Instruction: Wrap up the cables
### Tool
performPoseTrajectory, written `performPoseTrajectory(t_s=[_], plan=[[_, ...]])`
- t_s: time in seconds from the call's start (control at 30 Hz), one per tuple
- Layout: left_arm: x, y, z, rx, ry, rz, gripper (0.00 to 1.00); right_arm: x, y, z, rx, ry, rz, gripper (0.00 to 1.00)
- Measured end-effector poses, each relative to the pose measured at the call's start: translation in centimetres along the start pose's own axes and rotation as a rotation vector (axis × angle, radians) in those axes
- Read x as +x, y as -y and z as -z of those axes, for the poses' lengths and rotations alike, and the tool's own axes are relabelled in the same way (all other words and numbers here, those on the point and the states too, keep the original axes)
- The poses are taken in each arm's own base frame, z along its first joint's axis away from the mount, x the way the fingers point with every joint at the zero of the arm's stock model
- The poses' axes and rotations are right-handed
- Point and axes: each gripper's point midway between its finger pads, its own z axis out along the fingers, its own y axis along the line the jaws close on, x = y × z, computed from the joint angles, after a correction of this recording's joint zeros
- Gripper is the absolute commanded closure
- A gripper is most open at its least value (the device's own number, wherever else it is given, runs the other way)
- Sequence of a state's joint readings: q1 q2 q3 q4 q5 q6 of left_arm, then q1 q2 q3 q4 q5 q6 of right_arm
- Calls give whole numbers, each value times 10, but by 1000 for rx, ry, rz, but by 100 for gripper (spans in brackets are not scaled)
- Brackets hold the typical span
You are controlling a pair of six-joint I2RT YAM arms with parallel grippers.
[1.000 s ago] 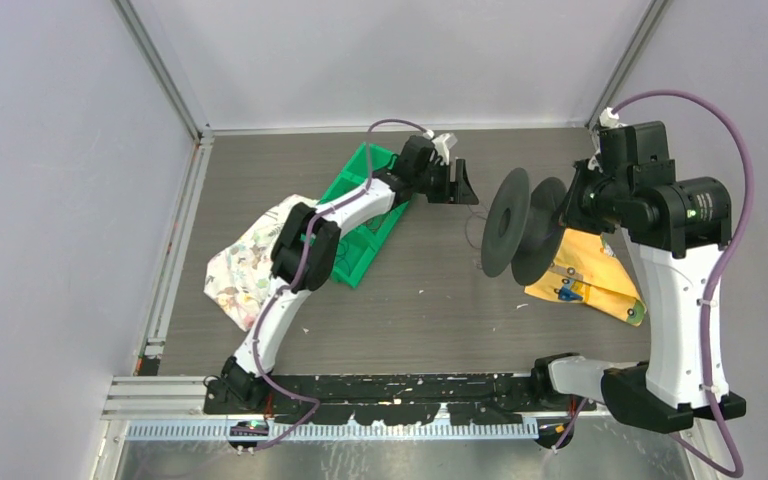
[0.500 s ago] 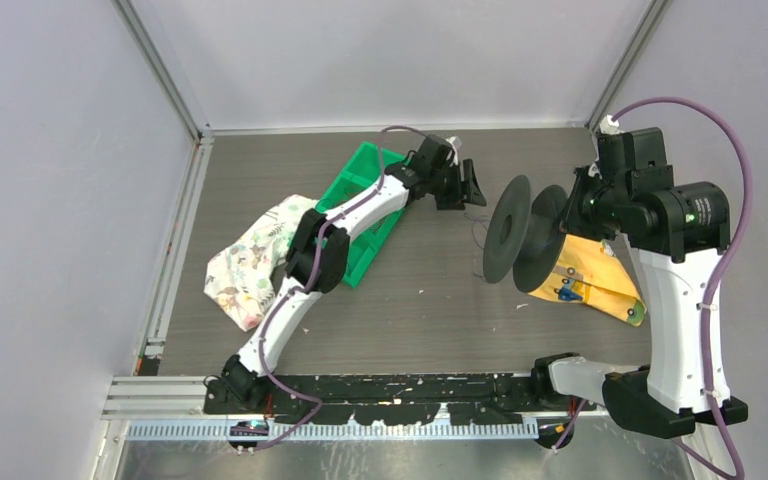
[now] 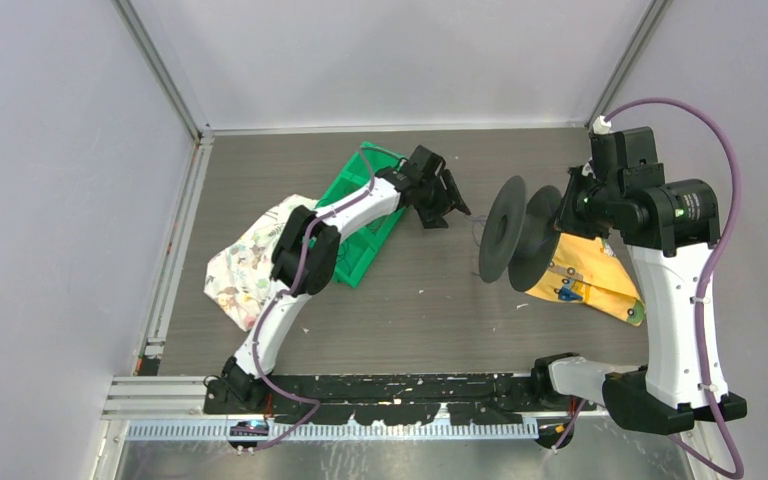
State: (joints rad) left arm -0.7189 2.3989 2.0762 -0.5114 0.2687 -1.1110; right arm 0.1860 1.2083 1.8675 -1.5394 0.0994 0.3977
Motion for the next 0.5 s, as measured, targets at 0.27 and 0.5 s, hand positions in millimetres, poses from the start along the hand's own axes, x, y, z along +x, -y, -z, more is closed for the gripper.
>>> performPoseTrajectory(t_s=[0.27, 0.5], plan=[[2, 12, -2, 29, 0, 81, 35, -1, -1, -1, -6, 2, -1, 99], [-5, 25, -13, 61, 11, 100, 42, -1, -2, -3, -10, 1, -1, 100]])
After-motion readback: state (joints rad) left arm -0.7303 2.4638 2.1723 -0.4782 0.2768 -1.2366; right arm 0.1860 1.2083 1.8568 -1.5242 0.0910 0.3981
